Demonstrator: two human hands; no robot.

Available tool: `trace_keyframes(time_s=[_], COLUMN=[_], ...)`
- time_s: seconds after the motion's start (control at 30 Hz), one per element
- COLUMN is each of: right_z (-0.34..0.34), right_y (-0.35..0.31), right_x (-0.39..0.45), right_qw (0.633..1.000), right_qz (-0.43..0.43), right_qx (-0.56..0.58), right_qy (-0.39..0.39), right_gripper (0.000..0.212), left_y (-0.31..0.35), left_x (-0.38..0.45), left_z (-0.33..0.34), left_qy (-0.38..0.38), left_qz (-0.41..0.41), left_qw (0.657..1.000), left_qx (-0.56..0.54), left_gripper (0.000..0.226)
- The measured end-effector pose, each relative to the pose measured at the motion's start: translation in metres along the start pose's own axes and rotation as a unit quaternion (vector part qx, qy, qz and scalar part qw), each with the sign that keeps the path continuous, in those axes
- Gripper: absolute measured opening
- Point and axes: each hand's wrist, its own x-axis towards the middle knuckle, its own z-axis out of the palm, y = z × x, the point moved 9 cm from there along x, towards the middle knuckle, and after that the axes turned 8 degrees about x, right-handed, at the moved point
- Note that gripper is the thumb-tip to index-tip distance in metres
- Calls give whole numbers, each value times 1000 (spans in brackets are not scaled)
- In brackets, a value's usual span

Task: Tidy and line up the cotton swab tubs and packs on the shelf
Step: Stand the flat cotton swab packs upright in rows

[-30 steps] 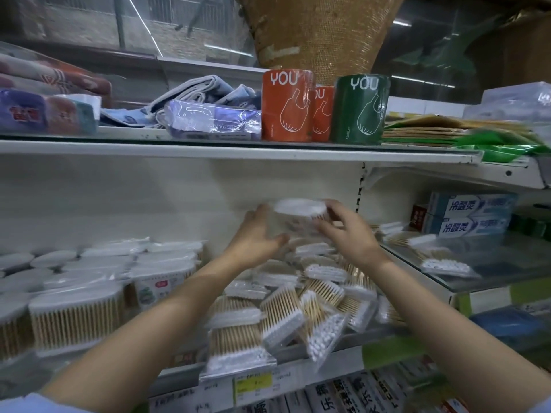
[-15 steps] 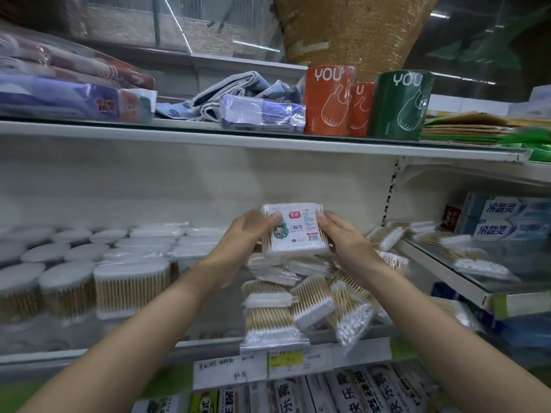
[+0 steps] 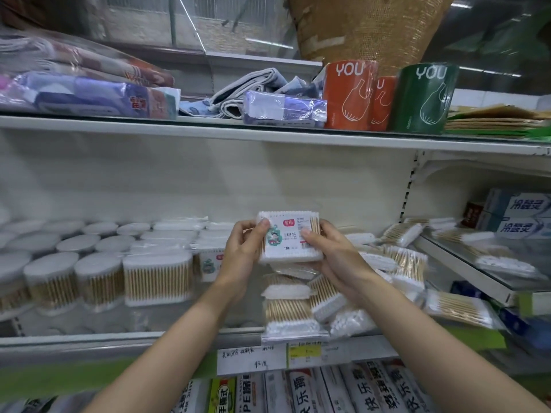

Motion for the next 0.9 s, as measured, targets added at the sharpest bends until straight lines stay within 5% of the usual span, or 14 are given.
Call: trace_keyframes(time_s=[0.4,0.9], right_z=[-12,-16], right_y=[5,8], right_x=[-5,-8], right_qw=[999,999], right_qz=[-2,2], right_qx=[52,33], right_qy=[3,28], right_gripper=[21,18], left_y=[18,6], left_x=[-15,-15], left_z=[5,2], left_qy=[10,-7], left_qz=[143,113], left_qw=[982,985], left_qx=[120,134], left_gripper=[13,18])
